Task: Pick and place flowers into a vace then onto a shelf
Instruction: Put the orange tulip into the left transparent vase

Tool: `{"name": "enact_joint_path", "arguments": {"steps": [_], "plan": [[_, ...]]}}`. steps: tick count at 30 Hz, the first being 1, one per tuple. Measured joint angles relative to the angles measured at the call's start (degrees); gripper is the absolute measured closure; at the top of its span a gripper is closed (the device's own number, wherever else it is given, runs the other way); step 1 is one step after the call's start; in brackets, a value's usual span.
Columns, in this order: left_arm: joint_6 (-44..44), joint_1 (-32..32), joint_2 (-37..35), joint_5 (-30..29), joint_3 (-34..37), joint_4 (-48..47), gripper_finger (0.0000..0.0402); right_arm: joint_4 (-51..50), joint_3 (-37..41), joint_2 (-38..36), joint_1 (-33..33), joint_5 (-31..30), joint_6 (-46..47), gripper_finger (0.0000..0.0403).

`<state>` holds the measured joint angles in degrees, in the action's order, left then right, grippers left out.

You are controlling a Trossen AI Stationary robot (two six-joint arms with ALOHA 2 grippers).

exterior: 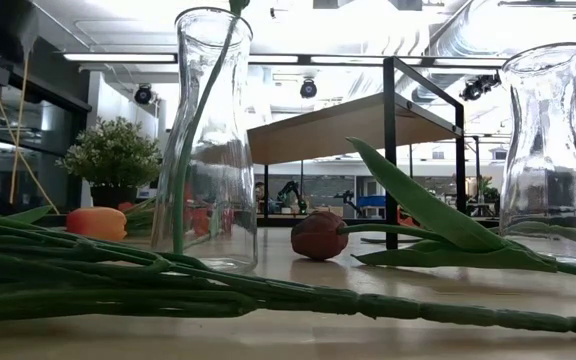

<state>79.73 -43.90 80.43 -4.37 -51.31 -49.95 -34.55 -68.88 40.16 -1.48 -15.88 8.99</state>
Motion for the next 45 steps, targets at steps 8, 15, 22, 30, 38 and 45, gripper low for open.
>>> {"name": "enact_joint_path", "arguments": {"steps": [8,15,22,30,38,45], "plan": [[0.08,0.00,4.01,1.34,0.00,0.01,0.0174,-0.33,0.00,0.00,-0.01,0.00,0.00,0.0037],[0.10,-0.02,5.15,0.80,0.02,-1.73,0.0174,-0.43,0.00,0.00,0.00,0.00,0.00,0.0037],[1.65,-0.02,5.98,1.08,1.49,0.97,0.0174,-1.00,0.00,0.00,0.00,0.00,0.00,0.0038],[5.79,0.00,6.00,2.55,5.53,4.43,0.0174,-2.58,0.00,0.00,0.00,0.00,0.00,0.0038],[6.36,-0.02,5.98,2.53,7.94,11.37,0.0174,-2.68,0.00,0.00,0.00,0.00,0.00,0.0038],[7.77,-0.02,5.81,2.48,9.22,11.99,0.0174,-2.93,0.00,0.00,-0.02,0.00,-0.01,0.0038]]}}
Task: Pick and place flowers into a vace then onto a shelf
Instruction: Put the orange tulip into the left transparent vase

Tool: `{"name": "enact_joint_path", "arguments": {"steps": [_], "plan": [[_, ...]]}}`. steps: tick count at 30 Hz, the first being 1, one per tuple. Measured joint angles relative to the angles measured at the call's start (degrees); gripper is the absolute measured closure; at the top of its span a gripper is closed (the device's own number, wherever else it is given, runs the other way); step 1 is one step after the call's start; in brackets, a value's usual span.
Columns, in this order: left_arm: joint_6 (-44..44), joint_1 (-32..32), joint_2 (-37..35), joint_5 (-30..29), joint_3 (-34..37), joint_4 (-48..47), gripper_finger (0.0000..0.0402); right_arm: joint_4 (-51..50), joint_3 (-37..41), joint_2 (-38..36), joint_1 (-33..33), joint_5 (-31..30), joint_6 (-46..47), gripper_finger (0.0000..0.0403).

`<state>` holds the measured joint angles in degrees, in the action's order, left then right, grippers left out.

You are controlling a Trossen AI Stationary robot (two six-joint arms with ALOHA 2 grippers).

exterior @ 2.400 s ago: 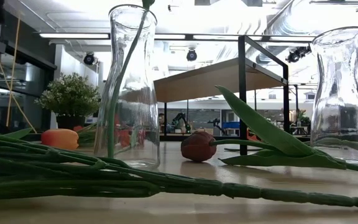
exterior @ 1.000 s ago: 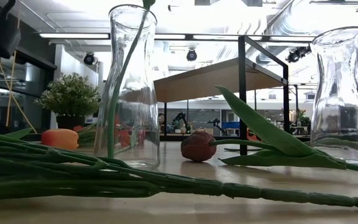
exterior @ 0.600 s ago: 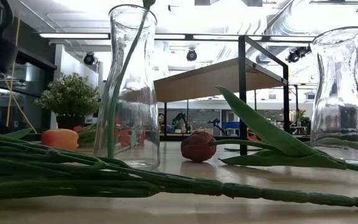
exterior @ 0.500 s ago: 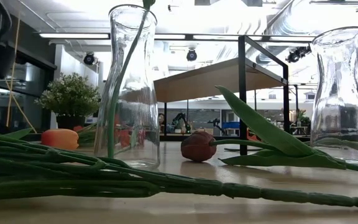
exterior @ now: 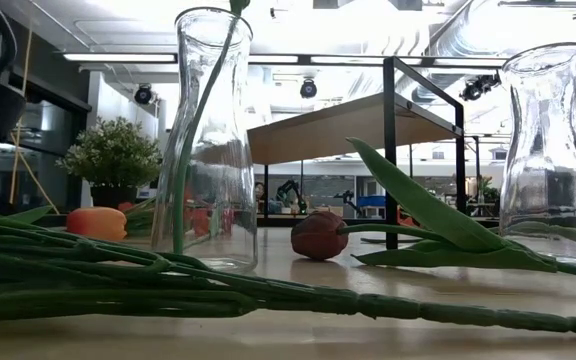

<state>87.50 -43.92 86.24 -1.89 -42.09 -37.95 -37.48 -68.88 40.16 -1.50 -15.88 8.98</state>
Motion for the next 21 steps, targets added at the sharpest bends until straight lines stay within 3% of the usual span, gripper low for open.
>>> {"name": "enact_joint_path", "arguments": {"steps": [21], "plan": [[0.27,-0.07,0.06,-2.84,0.22,1.32,0.0174,-0.08,0.00,0.00,0.02,0.00,-0.01,0.0036]]}}
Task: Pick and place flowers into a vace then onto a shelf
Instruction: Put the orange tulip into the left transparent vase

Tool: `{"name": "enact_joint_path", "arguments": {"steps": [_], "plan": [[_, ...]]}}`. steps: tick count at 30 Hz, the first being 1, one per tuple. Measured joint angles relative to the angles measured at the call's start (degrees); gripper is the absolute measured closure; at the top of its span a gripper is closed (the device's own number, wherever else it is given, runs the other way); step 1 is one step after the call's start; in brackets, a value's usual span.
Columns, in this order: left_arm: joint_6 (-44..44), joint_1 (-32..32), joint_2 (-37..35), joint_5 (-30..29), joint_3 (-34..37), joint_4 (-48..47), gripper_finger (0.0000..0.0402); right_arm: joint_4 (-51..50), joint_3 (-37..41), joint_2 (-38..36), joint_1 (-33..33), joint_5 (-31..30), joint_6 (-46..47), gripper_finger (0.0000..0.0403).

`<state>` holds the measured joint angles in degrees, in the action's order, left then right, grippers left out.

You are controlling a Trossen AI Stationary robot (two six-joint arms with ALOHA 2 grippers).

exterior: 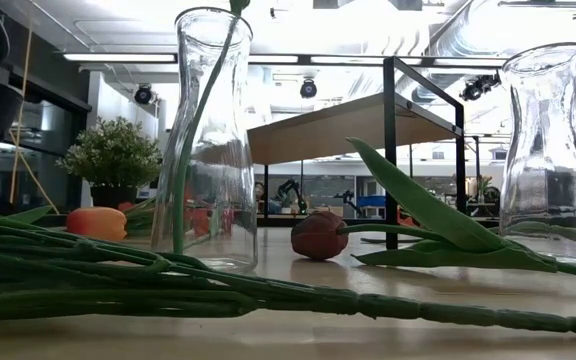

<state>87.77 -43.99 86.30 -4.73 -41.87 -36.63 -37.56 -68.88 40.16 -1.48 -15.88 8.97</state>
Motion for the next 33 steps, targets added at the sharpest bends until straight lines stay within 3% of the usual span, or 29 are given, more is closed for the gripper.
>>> {"name": "enact_joint_path", "arguments": {"steps": [22,26,33], "plan": [[4.24,0.09,0.11,0.37,-0.11,-1.18,0.0177,0.02,0.00,0.00,-0.01,1.19,1.57,0.0038],[4.34,0.09,0.11,0.49,-0.09,-1.62,0.0200,0.02,-0.01,0.00,0.00,1.99,1.57,0.0037],[5.09,0.09,0.13,0.59,0.02,-2.58,0.0276,0.02,0.00,-0.02,0.00,2.71,1.73,0.0036]]}}
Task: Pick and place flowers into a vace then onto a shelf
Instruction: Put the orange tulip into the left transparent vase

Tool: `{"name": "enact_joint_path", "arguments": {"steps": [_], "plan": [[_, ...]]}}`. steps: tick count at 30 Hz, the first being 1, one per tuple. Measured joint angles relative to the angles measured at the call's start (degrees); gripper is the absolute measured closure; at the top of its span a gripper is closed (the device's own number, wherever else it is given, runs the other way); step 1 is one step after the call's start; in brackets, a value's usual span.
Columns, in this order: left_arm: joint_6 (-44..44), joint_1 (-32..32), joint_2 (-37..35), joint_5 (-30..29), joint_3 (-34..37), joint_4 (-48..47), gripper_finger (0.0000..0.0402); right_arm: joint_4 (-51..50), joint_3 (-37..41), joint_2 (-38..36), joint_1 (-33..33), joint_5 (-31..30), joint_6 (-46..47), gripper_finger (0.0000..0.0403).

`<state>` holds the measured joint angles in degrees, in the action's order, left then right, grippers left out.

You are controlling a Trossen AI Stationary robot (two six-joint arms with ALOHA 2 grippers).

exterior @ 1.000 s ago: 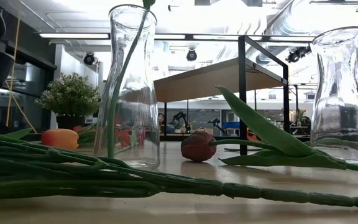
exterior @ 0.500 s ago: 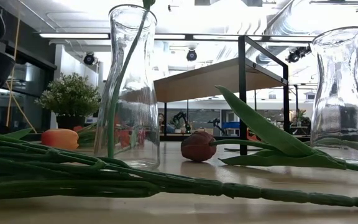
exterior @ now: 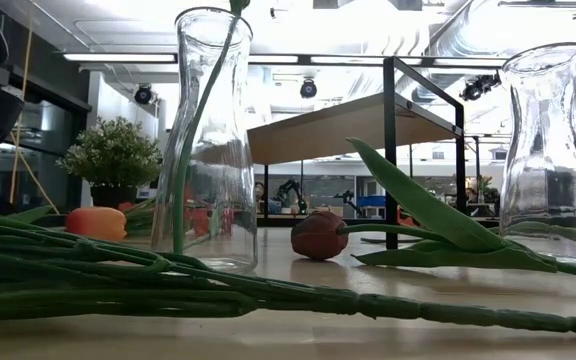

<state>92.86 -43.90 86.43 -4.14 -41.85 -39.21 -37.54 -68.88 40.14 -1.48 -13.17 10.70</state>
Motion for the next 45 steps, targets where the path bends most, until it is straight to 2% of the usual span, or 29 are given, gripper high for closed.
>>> {"name": "enact_joint_path", "arguments": {"steps": [7,11,22,34,41,45], "plan": [[0.48,0.00,0.00,0.08,0.09,-0.52,0.0352,0.00,0.00,0.00,0.00,-0.06,0.00,0.0036],[2.94,0.02,-0.02,0.06,0.07,-0.58,0.0381,0.00,0.00,0.00,0.00,-0.09,0.00,0.0038],[4.96,0.02,0.18,-0.19,-0.86,-1.16,0.0375,0.00,0.00,0.00,0.00,-0.11,0.00,0.0037],[4.64,0.02,0.20,-5.43,-5.20,-2.07,0.0381,0.00,0.00,0.00,-0.02,-0.11,-0.18,0.0038],[4.49,0.02,0.16,-9.67,-10.97,-9.24,0.0381,0.02,0.00,0.00,0.00,-0.12,-0.18,0.0037],[4.50,0.02,0.11,-13.91,-16.22,-17.48,0.0381,0.00,0.00,0.00,0.00,-0.11,-0.18,0.0038]]}}
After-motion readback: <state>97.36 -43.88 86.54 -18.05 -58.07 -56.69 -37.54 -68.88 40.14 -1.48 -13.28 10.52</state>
